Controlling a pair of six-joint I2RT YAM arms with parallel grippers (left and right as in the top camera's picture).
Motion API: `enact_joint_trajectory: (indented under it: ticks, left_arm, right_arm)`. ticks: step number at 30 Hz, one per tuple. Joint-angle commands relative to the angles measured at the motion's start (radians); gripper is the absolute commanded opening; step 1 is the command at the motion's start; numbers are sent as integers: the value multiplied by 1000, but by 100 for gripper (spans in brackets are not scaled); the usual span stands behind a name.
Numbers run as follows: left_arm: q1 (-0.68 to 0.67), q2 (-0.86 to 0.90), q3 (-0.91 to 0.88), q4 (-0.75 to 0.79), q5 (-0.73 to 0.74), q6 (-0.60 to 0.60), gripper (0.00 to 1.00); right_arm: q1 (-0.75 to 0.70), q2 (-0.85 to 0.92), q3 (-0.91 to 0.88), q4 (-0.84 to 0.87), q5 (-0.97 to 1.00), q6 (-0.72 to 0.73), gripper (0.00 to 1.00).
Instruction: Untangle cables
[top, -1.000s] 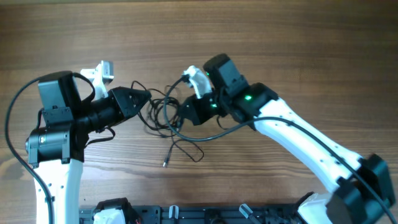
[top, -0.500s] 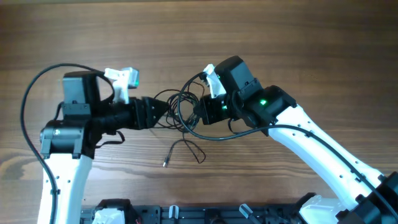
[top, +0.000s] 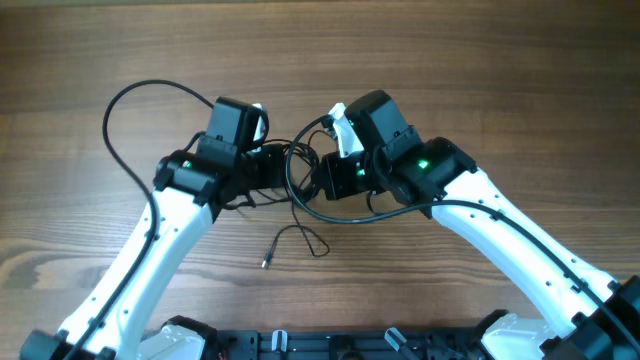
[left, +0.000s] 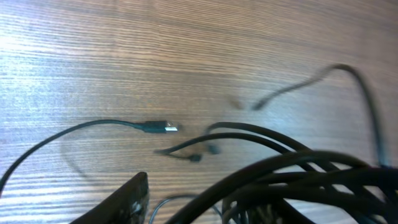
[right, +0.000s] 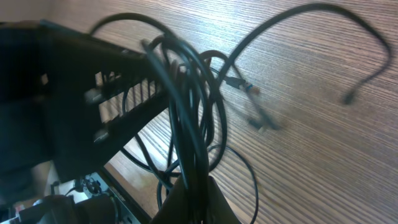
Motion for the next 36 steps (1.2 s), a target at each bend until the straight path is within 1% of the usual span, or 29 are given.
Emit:
enact_joint_trajectory:
  ticks: [1, 4, 6, 9, 10, 11, 12, 16, 17, 19, 20, 22, 23, 24, 26, 27, 29, 32, 36]
  left_arm:
    - [2, 45, 6, 18, -153, -84, 45]
    - [2, 48, 6, 40, -179, -84, 38]
    - [2, 48, 6, 53, -198, -87, 37]
    - [18, 48, 6, 56, -211, -106, 34]
    - [29, 48, 6, 56, -211, -119, 30]
    - [41, 48, 6, 55, -210, -135, 14]
    - [55, 48, 6, 55, -198, -148, 4]
    - [89, 48, 6, 67, -112, -153, 4]
    - [97, 47, 6, 70, -113, -151, 4]
    - [121, 43, 6, 70, -113, -150, 4]
    - [148, 32, 6, 70, -111, -132, 4]
    - [171, 5, 7, 70, -88, -76, 4]
    - [175, -35, 7, 71, -32, -2, 4]
    - [174, -81, 7, 70, 42, 66, 4]
    - [175, -135, 7, 55, 126, 109, 4]
    - [175, -167, 7, 39, 156, 110, 4]
    - [175, -219, 7, -17, 180, 110, 4]
    - [175, -247, 7, -103, 146, 109, 4]
    - [175, -225, 7, -150, 144, 106, 4]
  right_arm:
    - [0, -15, 2, 2, -85, -22, 4]
    - [0, -56, 2, 21, -168, -61, 4]
    - [0, -103, 2, 34, -210, -76, 4]
    - [0, -203, 2, 35, -213, -82, 4]
    - [0, -243, 2, 35, -213, -86, 4]
    - [0, -278, 2, 35, -212, -87, 4]
    - [-2, -315, 2, 35, -212, -87, 4]
    - [-15, -380, 2, 18, -207, -72, 4]
    - [-27, -386, 2, 0, -177, -39, 4]
    - [-56, -392, 2, -53, -77, 42, 4]
    - [-89, -393, 2, -124, 51, 140, 4]
    - [-119, -389, 2, -180, 141, 179, 4]
    - [-129, -383, 2, -171, 120, 142, 7]
    - [-128, -371, 2, -116, 29, 55, 29]
    - [-126, -356, 2, -48, -92, -14, 50]
    - [-122, -344, 2, -2, -153, -35, 61]
    - [-109, -324, 2, 51, -204, -54, 66]
    - [-72, -282, 2, 95, -205, -46, 66]
    - [-7, -211, 2, 120, -205, -45, 67]
